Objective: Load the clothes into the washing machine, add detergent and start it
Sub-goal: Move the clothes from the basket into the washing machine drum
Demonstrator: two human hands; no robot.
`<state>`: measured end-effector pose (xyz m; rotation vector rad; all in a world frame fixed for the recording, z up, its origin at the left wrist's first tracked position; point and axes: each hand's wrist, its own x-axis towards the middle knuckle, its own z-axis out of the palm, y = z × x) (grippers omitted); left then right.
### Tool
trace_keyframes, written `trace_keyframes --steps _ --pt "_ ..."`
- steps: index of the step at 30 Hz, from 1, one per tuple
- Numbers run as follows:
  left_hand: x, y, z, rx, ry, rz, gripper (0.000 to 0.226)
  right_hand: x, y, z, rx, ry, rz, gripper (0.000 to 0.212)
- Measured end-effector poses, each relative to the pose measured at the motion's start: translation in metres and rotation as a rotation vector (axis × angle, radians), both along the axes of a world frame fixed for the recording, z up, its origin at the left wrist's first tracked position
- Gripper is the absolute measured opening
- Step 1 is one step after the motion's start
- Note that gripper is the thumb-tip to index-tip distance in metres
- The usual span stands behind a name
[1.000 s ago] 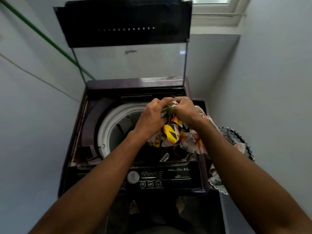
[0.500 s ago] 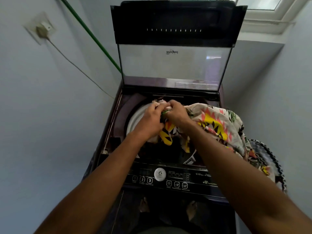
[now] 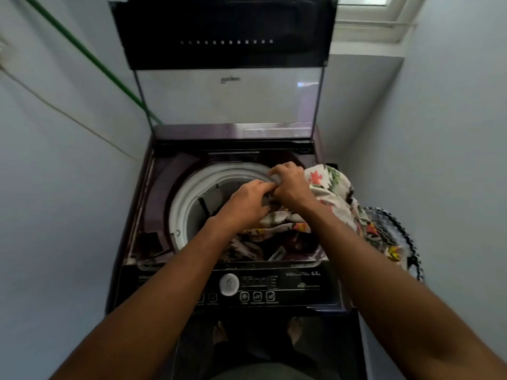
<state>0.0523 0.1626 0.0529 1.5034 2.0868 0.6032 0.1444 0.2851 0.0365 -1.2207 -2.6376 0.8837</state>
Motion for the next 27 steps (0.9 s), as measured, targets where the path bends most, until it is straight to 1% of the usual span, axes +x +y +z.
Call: trace_keyframes --steps 2,3,6,8,10,12,13,14,16,18,20,21,22,24,25,27 --pt "0.016 0.016 -0.001 0.040 -0.014 -0.037 0.053 0.022 0.015 -0.002 0.074 -0.008 -0.073 0.062" --pt "0.025 0.023 -0.002 0.049 -0.031 -0.055 0.053 0.034 0.022 -0.003 0.079 -0.022 -0.112 0.071" --pt "0.052 0.044 -0.006 0.082 -0.066 -0.106 0.061 0.074 0.049 -0.016 -0.043 -0.089 -0.192 0.106" --pt "0.068 0.056 -0.008 0.085 -0.041 -0.139 0.067 0.100 0.059 -0.023 -0.166 -0.120 -0.232 0.122" --pt "0.083 0.068 -0.012 0.053 0.016 -0.168 0.071 0.125 0.063 -0.031 -0.294 -0.138 -0.284 0.128" --pt "0.095 0.077 -0.015 0.026 0.060 -0.194 0.076 0.143 0.059 -0.044 -0.403 -0.077 -0.351 0.130" --pt "0.101 0.080 -0.017 0.018 0.062 -0.208 0.077 0.150 0.056 -0.052 -0.480 -0.015 -0.410 0.129" --pt "0.106 0.083 -0.018 0.004 0.064 -0.220 0.080 0.154 0.054 -0.062 -0.566 0.062 -0.443 0.122" --pt "0.111 0.087 -0.024 -0.026 0.080 -0.239 0.085 0.157 0.045 -0.066 -0.727 0.219 -0.461 0.097" --pt "0.113 0.088 -0.030 -0.053 0.087 -0.240 0.090 0.156 0.037 -0.058 -0.775 0.326 -0.469 0.078" --pt "0.114 0.088 -0.034 -0.064 0.089 -0.239 0.094 0.154 0.036 -0.050 -0.726 0.373 -0.479 0.048" --pt "0.114 0.088 -0.036 -0.067 0.093 -0.240 0.095 0.153 0.037 -0.044 -0.688 0.364 -0.473 0.039" --pt "0.114 0.089 -0.036 -0.067 0.097 -0.237 0.097 0.150 0.039 -0.040 -0.629 0.343 -0.464 0.036" --pt "0.114 0.089 -0.037 -0.060 0.093 -0.222 0.100 0.143 0.041 -0.031 -0.463 0.240 -0.444 0.031" --pt "0.113 0.089 -0.036 -0.043 0.084 -0.210 0.102 0.138 0.042 -0.028 -0.395 0.225 -0.449 0.025" --pt "0.112 0.089 -0.033 0.010 0.068 -0.186 0.106 0.128 0.040 -0.019 -0.308 0.265 -0.464 0.015"
